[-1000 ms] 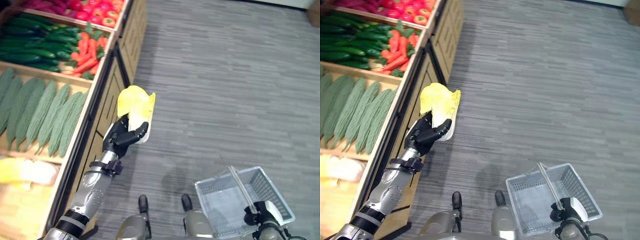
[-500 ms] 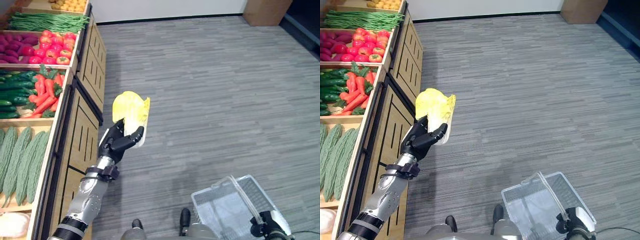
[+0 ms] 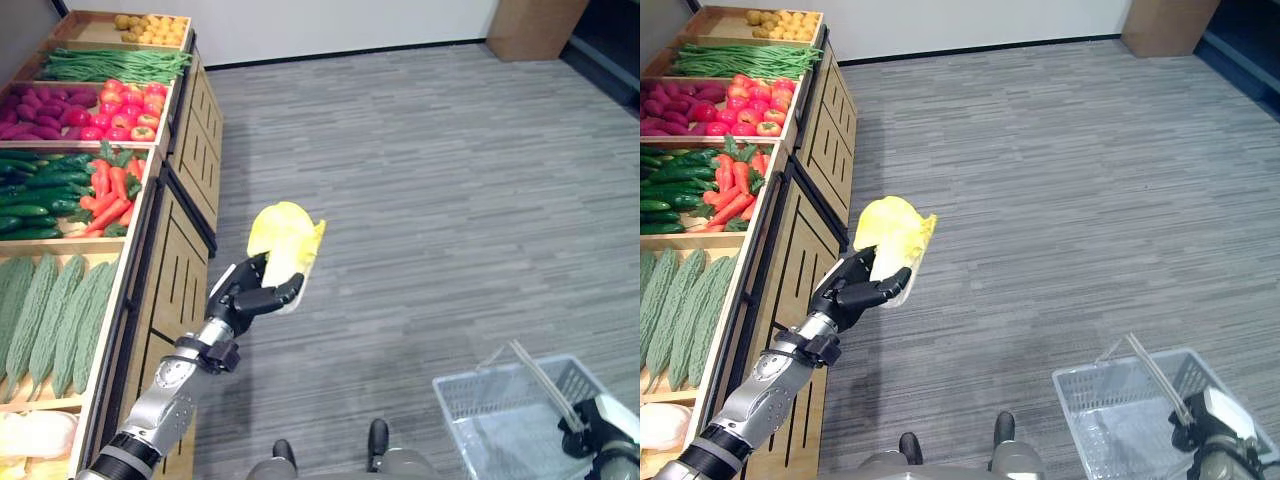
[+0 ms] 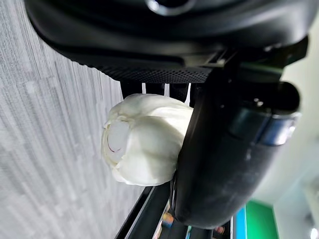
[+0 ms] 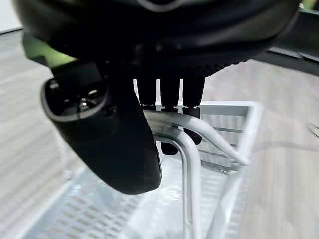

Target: Get the vegetables into the basket

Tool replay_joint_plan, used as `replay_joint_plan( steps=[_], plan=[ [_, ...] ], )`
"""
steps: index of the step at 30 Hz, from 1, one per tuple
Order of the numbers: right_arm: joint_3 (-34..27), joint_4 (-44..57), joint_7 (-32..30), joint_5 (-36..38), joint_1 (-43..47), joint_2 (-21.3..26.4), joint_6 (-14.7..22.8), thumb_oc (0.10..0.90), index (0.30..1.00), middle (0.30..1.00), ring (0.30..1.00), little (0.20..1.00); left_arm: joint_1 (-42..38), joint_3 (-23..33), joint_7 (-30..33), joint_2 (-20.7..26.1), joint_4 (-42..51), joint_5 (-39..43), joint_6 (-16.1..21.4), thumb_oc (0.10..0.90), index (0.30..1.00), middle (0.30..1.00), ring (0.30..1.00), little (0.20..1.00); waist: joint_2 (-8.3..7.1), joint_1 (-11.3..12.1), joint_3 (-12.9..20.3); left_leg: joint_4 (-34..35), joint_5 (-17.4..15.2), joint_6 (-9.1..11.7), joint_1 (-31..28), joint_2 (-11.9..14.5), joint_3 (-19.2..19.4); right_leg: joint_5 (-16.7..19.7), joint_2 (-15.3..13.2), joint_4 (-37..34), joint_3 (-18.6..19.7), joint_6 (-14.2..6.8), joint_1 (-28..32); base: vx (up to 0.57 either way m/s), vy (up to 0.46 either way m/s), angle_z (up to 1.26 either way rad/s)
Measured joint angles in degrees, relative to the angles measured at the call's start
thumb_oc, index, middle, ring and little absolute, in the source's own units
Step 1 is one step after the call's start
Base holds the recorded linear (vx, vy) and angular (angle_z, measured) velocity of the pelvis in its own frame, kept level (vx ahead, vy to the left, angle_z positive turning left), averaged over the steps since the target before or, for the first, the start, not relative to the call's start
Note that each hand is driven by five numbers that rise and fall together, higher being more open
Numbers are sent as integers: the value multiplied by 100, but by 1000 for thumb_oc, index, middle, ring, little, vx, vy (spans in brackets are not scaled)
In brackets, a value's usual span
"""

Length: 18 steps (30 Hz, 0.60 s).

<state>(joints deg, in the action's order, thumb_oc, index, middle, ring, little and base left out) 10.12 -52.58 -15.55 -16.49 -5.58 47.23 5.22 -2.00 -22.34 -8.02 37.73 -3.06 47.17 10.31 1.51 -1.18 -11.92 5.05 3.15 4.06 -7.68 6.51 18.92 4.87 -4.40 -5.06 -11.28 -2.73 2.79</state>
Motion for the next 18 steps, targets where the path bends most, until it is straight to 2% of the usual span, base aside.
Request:
replay_joint_plan(
  steps=[1,4,5,7,10,13,16,18],
  plan=[
    [222,389,51,-176,144,295,84,400,300,300,300,300,-258,-296,-146,474,123,-201,-5,400,300,300,300,300,4,-11,2,0,-1,-5,7,-23,36,21,-24,0,26,-9,-24,-5,46,-10],
    [463,705,56,-406,467,587,230,400,300,300,300,300,-638,-473,-302,754,280,-547,7,400,300,300,300,300,6,-18,2,1,-10,-17,-2,-71,47,31,-69,-1,39,-24,-18,0,13,-2],
    [672,632,57,-531,746,677,342,400,300,300,300,300,-1000,-716,-386,916,295,-701,18,400,300,300,300,300,3,9,1,0,-14,-24,-3,-86,47,38,-83,-1,41,-37,-17,0,0,0],
    [735,623,58,-581,945,676,370,400,300,300,300,300,-1188,-806,-459,931,349,-807,35,400,300,300,300,300,8,23,3,1,-16,-26,-1,-101,47,38,-101,-5,39,-41,-19,0,0,0],
    [1094,758,71,-734,1308,721,444,400,300,300,300,300,-1565,-1222,-557,1194,598,-1084,147,400,300,300,300,300,16,26,2,-1,-19,-31,18,-111,50,39,-106,0,47,-41,-47,0,0,0],
    [1646,630,125,-754,1833,722,505,400,300,300,300,300,-2404,-1975,-482,1617,755,-1930,241,400,300,300,300,300,23,27,-9,-1,-20,-34,37,-118,46,43,-112,1,45,-44,-64,0,0,0],
    [1971,765,116,-799,2307,717,642,400,300,300,300,300,-3227,-2487,-154,1635,843,-3015,731,400,300,300,300,300,112,28,-29,-2,-23,-37,67,-146,45,47,-145,1,40,-51,-93,0,0,0],
    [2139,740,111,-813,2648,697,712,400,300,300,300,300,-3600,-2553,86,1565,1033,-3612,982,400,300,300,300,300,160,23,-61,-1,-23,-37,75,-153,42,47,-152,1,29,-51,-97,-5,2,2]
  ],
)
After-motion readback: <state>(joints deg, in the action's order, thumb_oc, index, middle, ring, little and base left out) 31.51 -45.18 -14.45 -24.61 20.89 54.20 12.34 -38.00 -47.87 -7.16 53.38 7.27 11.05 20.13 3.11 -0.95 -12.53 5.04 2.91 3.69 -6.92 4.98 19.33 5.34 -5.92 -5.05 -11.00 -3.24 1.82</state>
